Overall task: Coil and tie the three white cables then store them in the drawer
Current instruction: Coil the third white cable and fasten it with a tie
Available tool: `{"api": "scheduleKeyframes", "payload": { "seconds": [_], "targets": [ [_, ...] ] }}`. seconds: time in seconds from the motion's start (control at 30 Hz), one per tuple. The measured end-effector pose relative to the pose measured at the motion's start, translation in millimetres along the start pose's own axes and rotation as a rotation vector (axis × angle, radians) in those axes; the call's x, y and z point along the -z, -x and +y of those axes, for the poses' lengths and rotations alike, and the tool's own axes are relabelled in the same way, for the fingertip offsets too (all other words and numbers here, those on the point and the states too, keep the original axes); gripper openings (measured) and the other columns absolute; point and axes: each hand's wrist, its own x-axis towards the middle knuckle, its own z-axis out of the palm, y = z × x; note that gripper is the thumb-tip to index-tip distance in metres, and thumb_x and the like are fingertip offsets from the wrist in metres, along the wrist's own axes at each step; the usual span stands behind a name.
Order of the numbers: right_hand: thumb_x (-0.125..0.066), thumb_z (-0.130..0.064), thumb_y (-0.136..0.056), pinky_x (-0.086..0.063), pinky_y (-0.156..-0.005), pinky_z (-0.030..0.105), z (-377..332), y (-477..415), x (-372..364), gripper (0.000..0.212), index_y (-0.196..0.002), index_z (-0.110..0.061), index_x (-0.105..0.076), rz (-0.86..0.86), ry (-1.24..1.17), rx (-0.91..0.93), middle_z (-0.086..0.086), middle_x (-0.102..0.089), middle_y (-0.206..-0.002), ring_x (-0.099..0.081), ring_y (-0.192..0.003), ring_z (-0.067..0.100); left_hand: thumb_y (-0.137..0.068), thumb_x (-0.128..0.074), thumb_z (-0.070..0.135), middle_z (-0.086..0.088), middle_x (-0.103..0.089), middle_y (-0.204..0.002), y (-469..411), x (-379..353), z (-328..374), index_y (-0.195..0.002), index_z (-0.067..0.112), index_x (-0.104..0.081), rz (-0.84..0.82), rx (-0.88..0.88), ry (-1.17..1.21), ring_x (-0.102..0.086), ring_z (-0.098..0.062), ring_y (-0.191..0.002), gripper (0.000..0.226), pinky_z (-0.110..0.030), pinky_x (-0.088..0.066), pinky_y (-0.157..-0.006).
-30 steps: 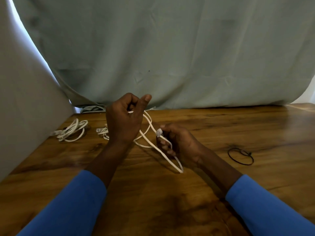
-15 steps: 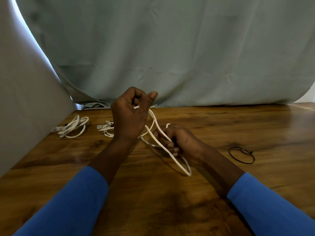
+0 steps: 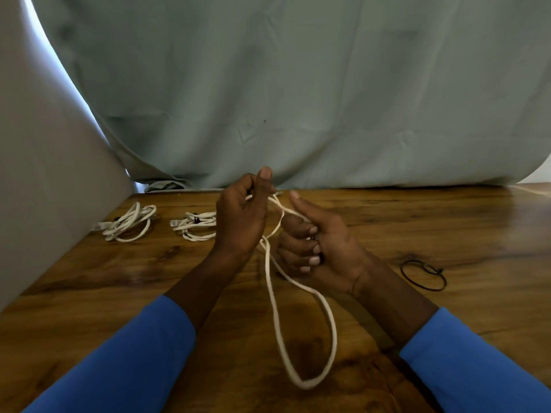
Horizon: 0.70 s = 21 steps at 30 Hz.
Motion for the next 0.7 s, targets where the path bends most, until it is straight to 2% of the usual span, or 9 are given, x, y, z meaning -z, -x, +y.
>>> {"api": "scheduleKeyframes", "payload": {
  "seconds": [0.07, 0.13, 0.2, 0.27, 0.33, 0.43, 0.53, 0.63, 0.7],
  "targets": [
    [-0.045, -0.048, -0.099, 0.0, -0.046, 0.032, -9.0, 1.2, 6.2, 0.054, -0.052, -0.026, -0.033, -0.045, -0.133, 0.069, -0.005, -0.02, -0.04, -0.012, -0.038, 0.013, -0.102, -0.053, 0.055, -0.009, -0.066, -0.069, 7.5, -4.3, 4.8, -0.089, 0.015, -0.072, -0.19, 0.063, 0.058, -0.058, -0.012, -0.064, 0.047, -0.034, -0.046, -0.061],
    [-0.038, -0.044, -0.101, -0.001, -0.045, 0.03, -15.8, 4.3, 13.0, 0.051, -0.054, -0.026, -0.027, -0.064, -0.214, 0.139, -0.005, -0.017, -0.041, -0.009, -0.037, 0.012, -0.102, -0.058, 0.046, 0.005, -0.062, -0.063, 13.7, -7.7, 8.2, -0.092, 0.018, -0.073, -0.388, 0.131, 0.113, -0.054, -0.008, -0.056, 0.034, -0.025, -0.04, -0.05],
    [-0.034, -0.043, -0.102, -0.005, -0.042, 0.026, -19.5, 7.3, 20.2, 0.052, -0.054, -0.026, -0.026, -0.04, -0.241, 0.164, -0.006, -0.017, -0.041, -0.008, -0.036, 0.012, -0.097, -0.066, 0.041, 0.006, -0.059, -0.062, 16.2, -9.4, 6.5, -0.096, 0.019, -0.075, -0.524, 0.228, 0.227, -0.051, -0.008, -0.051, 0.024, -0.021, -0.034, -0.043],
    [-0.033, -0.044, -0.104, -0.007, -0.042, 0.024, -19.8, 7.4, 25.6, 0.055, -0.052, -0.025, -0.028, 0.01, -0.231, 0.147, -0.006, -0.018, -0.039, -0.011, -0.034, 0.011, -0.095, -0.071, 0.029, 0.006, -0.056, -0.059, 16.7, -10.8, 5.3, -0.109, 0.005, -0.073, -0.521, 0.3, 0.282, -0.046, -0.004, -0.046, 0.028, -0.017, -0.031, -0.039],
    [-0.035, -0.042, -0.106, -0.01, -0.041, 0.023, -17.7, 4.5, 25.8, 0.061, -0.047, -0.024, -0.037, 0.11, -0.218, 0.141, -0.006, -0.024, -0.036, -0.016, -0.03, 0.01, -0.098, -0.065, 0.012, 0.006, -0.057, -0.056, 17.6, -12.7, 10.8, -0.106, -0.003, -0.07, -0.427, 0.34, 0.297, -0.044, 0.0, -0.04, 0.017, -0.013, -0.032, -0.037],
    [-0.037, -0.04, -0.108, -0.024, -0.04, 0.022, -13.7, -1.2, 18.2, 0.062, -0.05, -0.021, -0.048, 0.262, -0.173, 0.161, -0.005, -0.033, -0.037, -0.032, -0.031, 0.009, -0.1, -0.059, 0.003, 0.007, -0.056, -0.052, 18.9, -16.0, 14.9, -0.095, 0.005, -0.071, -0.304, 0.359, 0.33, -0.047, 0.001, -0.038, 0.013, -0.01, -0.036, -0.04],
    [-0.038, -0.04, -0.11, -0.035, -0.04, 0.023, -9.1, -4.1, 11.4, 0.055, -0.063, -0.014, -0.048, 0.4, -0.109, 0.191, -0.004, -0.033, -0.038, -0.036, -0.034, 0.009, -0.099, -0.064, 0.011, 0.003, -0.055, -0.055, 17.0, -13.9, 8.7, -0.084, 0.011, -0.073, -0.237, 0.348, 0.268, -0.043, -0.001, -0.041, 0.018, -0.014, -0.034, -0.042],
    [-0.042, -0.044, -0.109, -0.027, -0.036, 0.02, -4.0, -6.3, 16.6, 0.056, -0.061, -0.014, -0.045, 0.564, -0.051, 0.24, -0.004, -0.031, -0.039, -0.03, -0.03, 0.007, -0.097, -0.064, 0.009, -0.002, -0.06, -0.064, 15.2, -6.2, 8.9, -0.087, 0.011, -0.073, -0.331, 0.367, 0.239, -0.042, -0.004, -0.042, 0.014, -0.014, -0.031, -0.039],
    [-0.044, -0.048, -0.107, -0.022, -0.034, 0.017, -4.1, -6.3, 22.3, 0.055, -0.063, -0.015, -0.043, 0.655, -0.01, 0.271, -0.004, -0.031, -0.04, -0.027, -0.029, 0.006, -0.096, -0.066, 0.007, 0.003, -0.066, -0.069, 13.7, -1.3, 10.5, -0.097, 0.01, -0.074, -0.453, 0.282, 0.17, -0.048, -0.005, -0.046, 0.009, -0.014, -0.034, -0.041]
  ]
}}
